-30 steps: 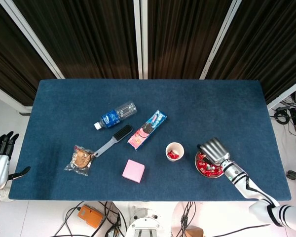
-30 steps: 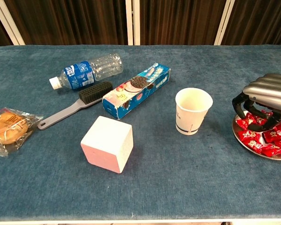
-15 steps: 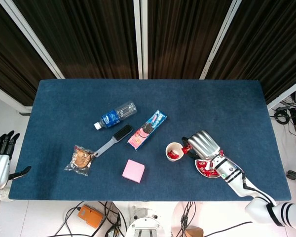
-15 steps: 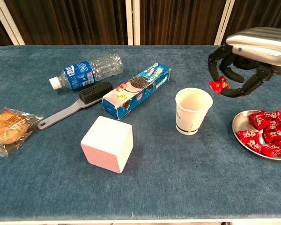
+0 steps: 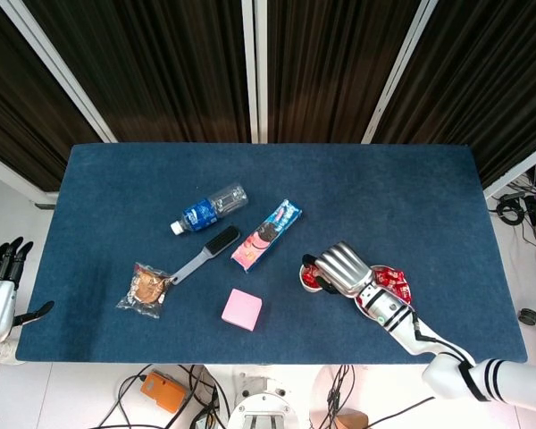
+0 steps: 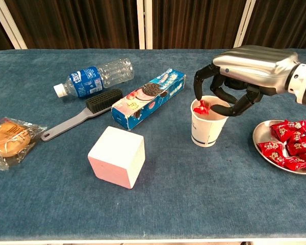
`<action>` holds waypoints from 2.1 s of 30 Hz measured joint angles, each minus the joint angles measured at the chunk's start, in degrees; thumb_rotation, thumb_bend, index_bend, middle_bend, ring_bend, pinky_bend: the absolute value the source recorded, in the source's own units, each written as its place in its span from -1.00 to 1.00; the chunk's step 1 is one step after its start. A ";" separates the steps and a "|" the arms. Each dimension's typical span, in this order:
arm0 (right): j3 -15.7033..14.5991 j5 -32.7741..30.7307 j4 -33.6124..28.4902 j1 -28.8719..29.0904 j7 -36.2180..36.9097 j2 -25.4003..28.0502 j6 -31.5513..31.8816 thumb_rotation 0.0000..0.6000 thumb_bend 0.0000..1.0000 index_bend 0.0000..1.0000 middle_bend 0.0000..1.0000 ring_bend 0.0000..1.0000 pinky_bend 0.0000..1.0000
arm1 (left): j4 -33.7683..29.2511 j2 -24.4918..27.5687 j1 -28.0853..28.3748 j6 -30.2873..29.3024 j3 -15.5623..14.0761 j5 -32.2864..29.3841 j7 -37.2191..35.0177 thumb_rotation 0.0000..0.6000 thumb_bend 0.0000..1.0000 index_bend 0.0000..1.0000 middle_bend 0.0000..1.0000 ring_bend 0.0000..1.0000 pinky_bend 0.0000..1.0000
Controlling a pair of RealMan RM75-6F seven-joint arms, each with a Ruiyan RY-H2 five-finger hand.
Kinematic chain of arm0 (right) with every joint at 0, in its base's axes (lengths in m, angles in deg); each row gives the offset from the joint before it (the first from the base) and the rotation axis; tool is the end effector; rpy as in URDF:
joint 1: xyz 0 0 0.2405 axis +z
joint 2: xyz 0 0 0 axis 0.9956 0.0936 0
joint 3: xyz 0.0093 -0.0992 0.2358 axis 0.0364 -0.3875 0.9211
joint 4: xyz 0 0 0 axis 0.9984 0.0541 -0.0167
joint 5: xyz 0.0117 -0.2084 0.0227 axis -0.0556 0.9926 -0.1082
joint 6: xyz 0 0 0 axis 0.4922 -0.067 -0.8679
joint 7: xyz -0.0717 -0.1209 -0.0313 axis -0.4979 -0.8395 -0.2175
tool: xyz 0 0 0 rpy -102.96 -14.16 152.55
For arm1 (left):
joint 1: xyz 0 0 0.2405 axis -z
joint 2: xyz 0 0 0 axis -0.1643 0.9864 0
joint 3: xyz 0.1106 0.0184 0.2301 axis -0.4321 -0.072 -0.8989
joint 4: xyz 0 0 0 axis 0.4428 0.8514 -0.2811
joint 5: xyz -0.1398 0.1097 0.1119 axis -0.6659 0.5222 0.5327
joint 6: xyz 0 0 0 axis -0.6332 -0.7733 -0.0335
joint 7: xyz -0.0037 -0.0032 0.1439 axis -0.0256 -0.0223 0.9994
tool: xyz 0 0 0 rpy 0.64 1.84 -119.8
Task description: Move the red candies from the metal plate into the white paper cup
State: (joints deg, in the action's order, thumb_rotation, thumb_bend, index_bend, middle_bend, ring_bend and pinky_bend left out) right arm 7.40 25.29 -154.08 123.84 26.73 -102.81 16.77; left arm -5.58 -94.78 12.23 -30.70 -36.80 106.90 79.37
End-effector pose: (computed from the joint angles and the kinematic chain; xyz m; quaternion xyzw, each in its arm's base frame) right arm -0.1385 -0.2971 0.0079 0.8182 -0.2703 0.3846 0.3310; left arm -0.3419 0.1714 0.1584 -0.5813 -0.3617 -0.3723 0.6265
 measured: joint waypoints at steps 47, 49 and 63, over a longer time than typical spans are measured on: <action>-5.77 -6.08 8.31 -6.99 0.22 1.31 -4.15 1.00 -0.09 0.16 0.69 1.00 1.00 | 0.71 -0.49 -0.18 0.19 -0.23 -0.03 -0.56 1.00 -1.00 -0.88 -1.00 -1.00 -1.00; -5.69 -6.27 8.51 -6.94 0.24 1.15 -4.22 1.00 -0.04 0.20 0.69 1.00 1.00 | 0.78 -0.49 -0.21 0.14 -0.21 -0.04 -0.60 1.00 -1.00 -0.88 -1.00 -1.00 -1.00; -5.13 -4.06 7.24 -7.86 1.93 2.84 0.04 1.00 0.10 0.33 0.69 1.00 1.00 | 0.51 -0.42 -0.12 -0.03 -0.18 0.30 -0.37 1.00 -1.00 -0.88 -1.00 -1.00 -1.00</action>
State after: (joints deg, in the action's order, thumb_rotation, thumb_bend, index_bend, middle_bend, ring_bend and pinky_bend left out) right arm 2.27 21.23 -146.83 115.98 28.65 -99.97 16.82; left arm -5.07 -95.20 12.12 -30.73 -36.99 107.19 79.00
